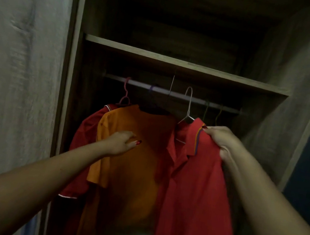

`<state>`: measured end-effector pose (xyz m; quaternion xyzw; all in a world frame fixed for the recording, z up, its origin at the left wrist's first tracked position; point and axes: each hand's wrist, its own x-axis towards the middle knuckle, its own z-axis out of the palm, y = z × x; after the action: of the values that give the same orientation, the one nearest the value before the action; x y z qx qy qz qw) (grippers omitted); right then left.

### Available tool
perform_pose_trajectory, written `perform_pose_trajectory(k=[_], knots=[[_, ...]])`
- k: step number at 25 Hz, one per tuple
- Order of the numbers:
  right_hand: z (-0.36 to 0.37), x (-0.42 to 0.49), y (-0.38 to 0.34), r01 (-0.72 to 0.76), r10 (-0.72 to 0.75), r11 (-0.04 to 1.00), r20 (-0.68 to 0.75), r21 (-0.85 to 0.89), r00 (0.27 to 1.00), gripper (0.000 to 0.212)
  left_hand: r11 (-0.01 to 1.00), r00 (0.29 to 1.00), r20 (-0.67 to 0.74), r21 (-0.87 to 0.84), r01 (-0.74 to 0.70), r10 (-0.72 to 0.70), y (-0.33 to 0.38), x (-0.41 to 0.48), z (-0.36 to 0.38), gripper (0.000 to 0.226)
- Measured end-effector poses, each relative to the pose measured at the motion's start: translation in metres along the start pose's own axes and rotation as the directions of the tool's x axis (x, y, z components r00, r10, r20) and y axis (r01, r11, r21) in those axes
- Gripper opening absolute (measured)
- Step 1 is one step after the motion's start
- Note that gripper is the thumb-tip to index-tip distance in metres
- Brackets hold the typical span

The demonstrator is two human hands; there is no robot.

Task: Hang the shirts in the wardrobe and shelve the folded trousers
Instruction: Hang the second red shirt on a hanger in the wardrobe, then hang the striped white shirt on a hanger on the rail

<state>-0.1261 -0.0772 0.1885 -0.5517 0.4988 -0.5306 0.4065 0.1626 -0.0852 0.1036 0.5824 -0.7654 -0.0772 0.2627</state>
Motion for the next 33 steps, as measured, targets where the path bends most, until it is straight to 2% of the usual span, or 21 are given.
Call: perform_pose_trajectory(k=[4,8,10,13,15,17,19,22,24,28,30,33], knots=[[0.04,0.05,0.017,0.055,-0.054,0.998,-0.14,0.005,0.989,0.03,0.998,0.997,-0.051,-0.011,-0.059,0.059,0.011,-0.007,-0.007,0.049],[0.068,0.067,0.057,0.013,-0.018,0.999,-0.112,-0.05,0.994,0.031,0.995,0.999,-0.043,-0.093,-0.031,0.027,0.004,-0.032,-0.007,0.045],[0.075,0.069,0.073,0.045,-0.058,0.985,-0.073,-0.167,0.996,0.029,0.99,0.999,-0.042,-0.138,0.004,-0.01,0.0,-0.045,-0.007,0.044],[0.084,0.055,0.084,0.171,-0.23,0.872,-0.076,-0.458,0.97,0.01,0.977,0.995,-0.084,-0.208,0.034,-0.053,-0.003,-0.063,-0.008,0.039],[0.095,0.032,0.085,0.354,-0.441,0.787,-0.059,-0.506,0.896,0.017,0.974,0.99,-0.129,-0.225,0.021,-0.051,-0.003,-0.078,-0.008,0.036],[0.114,0.002,0.083,0.552,-0.598,0.705,0.045,-0.446,0.8,0.017,0.978,0.985,-0.162,-0.208,0.019,-0.054,-0.004,-0.095,-0.009,0.035],[0.144,-0.027,0.084,0.71,-0.701,0.616,0.176,-0.341,0.692,0.013,0.982,0.978,-0.198,-0.186,0.031,-0.068,-0.013,-0.116,-0.015,0.037],[0.198,-0.065,0.086,0.855,-0.786,0.487,0.336,-0.18,0.519,0.005,0.975,0.957,-0.255,-0.203,0.088,-0.14,-0.04,-0.156,-0.034,0.036],[0.245,-0.09,0.09,0.894,-0.797,0.439,0.424,-0.085,0.431,0.005,0.96,0.934,-0.271,-0.22,0.174,-0.231,-0.064,-0.196,-0.055,0.036],[0.356,-0.146,0.092,0.892,-0.759,0.448,0.551,0.055,0.347,0.01,0.901,0.838,-0.331,-0.192,0.39,-0.433,-0.131,-0.301,-0.103,0.036],[0.417,-0.184,0.091,0.881,-0.73,0.458,0.615,0.118,0.298,0.011,0.847,0.757,-0.382,-0.218,0.484,-0.53,-0.172,-0.365,-0.13,0.033],[0.516,-0.25,0.093,0.848,-0.687,0.477,0.7,0.232,0.195,0.007,0.725,0.585,-0.453,-0.249,0.642,-0.673,-0.24,-0.476,-0.166,0.028]])
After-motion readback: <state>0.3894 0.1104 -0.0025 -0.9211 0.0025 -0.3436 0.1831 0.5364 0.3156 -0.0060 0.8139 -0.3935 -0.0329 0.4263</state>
